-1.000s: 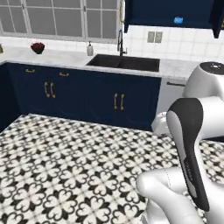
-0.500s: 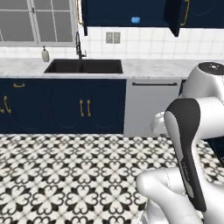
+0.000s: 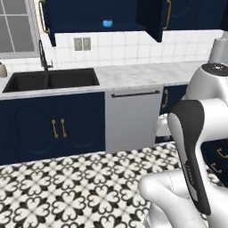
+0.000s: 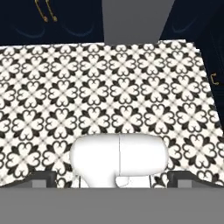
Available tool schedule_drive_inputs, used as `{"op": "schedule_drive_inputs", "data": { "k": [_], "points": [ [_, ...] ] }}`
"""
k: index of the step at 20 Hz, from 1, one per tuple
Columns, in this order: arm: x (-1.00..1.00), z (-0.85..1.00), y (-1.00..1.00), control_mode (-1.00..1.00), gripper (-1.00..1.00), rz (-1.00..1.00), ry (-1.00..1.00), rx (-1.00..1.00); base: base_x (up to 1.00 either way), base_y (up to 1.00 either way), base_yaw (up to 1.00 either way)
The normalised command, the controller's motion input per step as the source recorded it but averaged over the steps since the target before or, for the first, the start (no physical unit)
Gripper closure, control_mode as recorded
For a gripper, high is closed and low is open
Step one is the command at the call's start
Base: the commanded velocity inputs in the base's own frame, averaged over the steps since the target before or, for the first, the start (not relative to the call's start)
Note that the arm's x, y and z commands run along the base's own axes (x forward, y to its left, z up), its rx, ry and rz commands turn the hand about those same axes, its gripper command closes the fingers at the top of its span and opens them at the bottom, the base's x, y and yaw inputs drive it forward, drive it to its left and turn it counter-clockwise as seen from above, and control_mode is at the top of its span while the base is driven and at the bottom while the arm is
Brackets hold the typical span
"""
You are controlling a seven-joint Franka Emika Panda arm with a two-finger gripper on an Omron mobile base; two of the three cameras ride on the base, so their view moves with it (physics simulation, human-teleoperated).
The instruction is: Gather all objects into one cabinet and sort the glasses and bowls to opposite sides.
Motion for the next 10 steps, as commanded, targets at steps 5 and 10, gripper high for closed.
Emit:
{"op": "schedule_drive_inputs", "data": {
  "k": [5,10],
  "points": [
    [0.0,0.0,0.0,1.0,-1.0,0.0,0.0,0.0,0.8,0.54,-0.39],
    [0.0,0.0,0.0,1.0,-1.0,0.0,0.0,0.0,0.9,0.35,-0.16]
  ]
}}
